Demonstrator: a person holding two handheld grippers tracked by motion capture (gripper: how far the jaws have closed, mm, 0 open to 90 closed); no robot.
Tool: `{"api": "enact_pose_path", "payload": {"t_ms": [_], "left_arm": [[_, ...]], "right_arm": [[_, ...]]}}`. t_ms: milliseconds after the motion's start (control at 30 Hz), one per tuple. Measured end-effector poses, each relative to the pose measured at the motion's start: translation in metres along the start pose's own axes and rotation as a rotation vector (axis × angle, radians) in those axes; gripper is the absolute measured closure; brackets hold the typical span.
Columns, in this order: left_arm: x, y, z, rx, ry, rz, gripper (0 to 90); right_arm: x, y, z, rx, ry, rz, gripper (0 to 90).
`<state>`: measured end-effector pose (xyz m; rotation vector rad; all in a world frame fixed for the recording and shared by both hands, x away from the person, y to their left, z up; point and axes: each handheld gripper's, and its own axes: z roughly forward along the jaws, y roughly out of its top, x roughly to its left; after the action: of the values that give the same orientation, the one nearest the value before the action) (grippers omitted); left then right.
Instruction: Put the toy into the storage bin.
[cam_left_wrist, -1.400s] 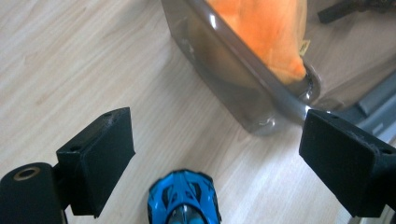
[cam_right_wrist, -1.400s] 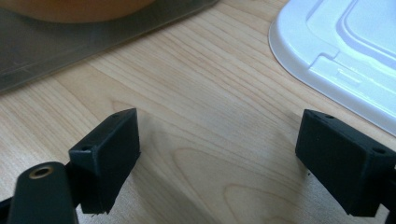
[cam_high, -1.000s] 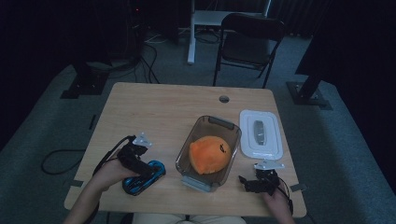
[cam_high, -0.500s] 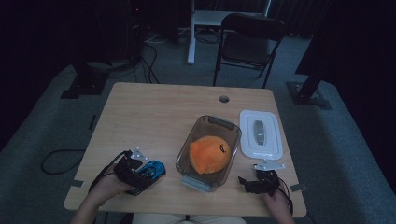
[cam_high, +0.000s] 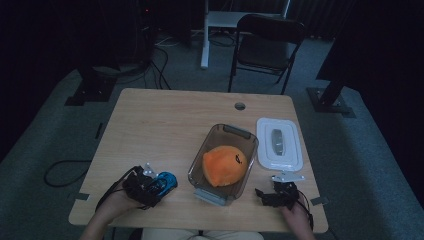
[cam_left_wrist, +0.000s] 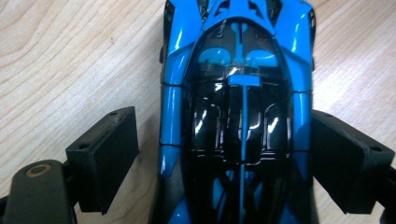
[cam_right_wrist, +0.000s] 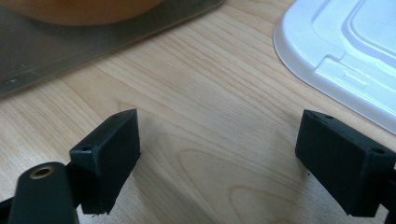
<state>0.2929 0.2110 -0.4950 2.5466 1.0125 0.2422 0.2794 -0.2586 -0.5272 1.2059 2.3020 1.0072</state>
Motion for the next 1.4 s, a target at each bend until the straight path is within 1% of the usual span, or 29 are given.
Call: {"api": "enact_pose_path", "payload": {"t_ms": [67, 133, 167, 200, 233, 300, 333, 400, 533, 567, 600, 633, 667, 700, 733, 767, 800, 833, 867, 900, 933, 967, 1033, 1167, 1200, 1267, 1300, 1333, 1400], "left_arm": [[-0.001, -0.001, 0.001, 0.01, 0.008, 0.013, 14.6], [-0.003, -0.001, 0.002, 0.005, -0.008, 0.018, 16.2], [-0.003, -0.001, 0.002, 0.006, 0.0, 0.014, 16.7], [-0.004, -0.001, 0.001, 0.004, -0.007, 0.013, 17.1], [-0.004, -0.001, 0.001, 0.004, -0.007, 0.013, 21.4], [-0.005, 0.0, 0.0, 0.004, -0.007, 0.016, 22.5], [-0.006, 0.0, 0.0, 0.001, -0.007, 0.027, 26.1], [-0.006, 0.001, 0.0, 0.006, -0.008, 0.021, 26.2], [-0.006, 0.003, 0.0, 0.009, -0.002, 0.039, 26.4], [-0.006, 0.003, 0.0, 0.008, -0.002, 0.04, 26.5], [-0.006, 0.003, 0.0, 0.009, -0.003, 0.043, 26.5], [-0.006, 0.004, 0.0, 0.006, -0.006, 0.042, 26.5], [-0.006, 0.004, 0.0, 0.006, -0.007, 0.042, 26.6], [-0.006, 0.005, 0.0, 0.005, -0.007, 0.048, 26.6], [-0.005, 0.006, -0.001, 0.001, -0.014, 0.04, 26.7], [-0.004, 0.006, -0.001, 0.006, -0.016, 0.046, 26.8], [-0.004, 0.007, -0.002, 0.0, -0.011, 0.045, 26.8], [-0.004, 0.007, -0.002, 0.0, -0.011, 0.045, 26.8], [-0.002, 0.008, -0.003, 0.006, -0.002, 0.045, 26.8], [-0.001, 0.008, -0.003, 0.003, -0.003, 0.038, 26.9], [0.0, 0.008, -0.005, -0.003, -0.007, 0.038, 28.5], [0.0, 0.008, -0.006, -0.008, -0.001, 0.03, 28.5], [0.002, 0.007, -0.009, -0.007, 0.008, 0.032, 28.5], [0.006, 0.006, -0.012, -0.01, -0.001, 0.016, 28.5], [0.008, 0.006, -0.015, -0.02, -0.003, 0.008, 28.5], [0.011, 0.006, -0.02, -0.03, -0.002, 0.01, 28.5], [0.013, 0.007, -0.022, -0.037, 0.004, -0.004, 28.5], [0.015, 0.008, -0.026, -0.036, 0.008, 0.005, 28.5], [0.02, 0.009, -0.032, -0.051, 0.01, -0.011, 28.5]], "right_arm": [[0.0, 0.0, 0.0, 0.001, -0.003, 0.002, 13.4], [0.0, 0.001, 0.001, 0.003, -0.009, -0.001, 13.4], [0.001, 0.001, 0.001, 0.002, -0.01, -0.002, 13.4], [0.001, 0.001, 0.001, 0.003, -0.01, -0.002, 13.4], [0.001, 0.001, 0.001, 0.003, -0.01, -0.002, 13.4], [0.0, 0.001, 0.001, 0.002, -0.009, 0.001, 13.4], [0.0, 0.001, 0.001, 0.002, -0.01, 0.001, 13.4], [0.001, 0.001, 0.001, 0.003, -0.014, -0.002, 13.4], [0.002, 0.001, 0.001, 0.006, -0.017, 0.0, 13.4], [0.003, 0.003, 0.002, 0.01, -0.011, -0.001, 13.4], [0.003, 0.004, 0.002, 0.012, 0.004, -0.002, 13.4], [0.005, 0.005, 0.002, 0.006, 0.027, 0.008, 13.4], [0.007, 0.007, 0.003, -0.001, 0.046, 0.008, 13.4], [0.01, 0.009, 0.004, -0.004, 0.047, -0.002, 13.4], [0.014, 0.011, 0.005, -0.005, 0.047, -0.014, 13.4], [0.017, 0.013, 0.006, -0.009, 0.057, -0.024, 13.3], [0.021, 0.015, 0.008, -0.013, 0.074, -0.027, 13.3], [0.021, 0.015, 0.008, -0.013, 0.074, -0.027, 13.3], [0.024, 0.018, 0.009, -0.019, 0.086, -0.032, 13.3], [0.031, 0.024, 0.013, -0.035, 0.114, -0.028, 13.3], [0.033, 0.026, 0.015, -0.04, 0.124, -0.027, 13.1], [0.036, 0.029, 0.016, -0.035, 0.116, -0.037, 12.9], [0.041, 0.032, 0.018, -0.042, 0.118, -0.04, 13.0], [0.048, 0.036, 0.022, -0.047, 0.135, -0.047, 12.9], [0.051, 0.037, 0.024, -0.046, 0.137, -0.049, 13.0], [0.057, 0.041, 0.026, -0.052, 0.142, -0.061, 12.7], [0.062, 0.043, 0.028, -0.056, 0.137, -0.066, 12.3], [0.066, 0.045, 0.03, -0.057, 0.13, -0.074, 12.1], [0.073, 0.051, 0.035, -0.055, 0.118, -0.083, 11.9]]}}
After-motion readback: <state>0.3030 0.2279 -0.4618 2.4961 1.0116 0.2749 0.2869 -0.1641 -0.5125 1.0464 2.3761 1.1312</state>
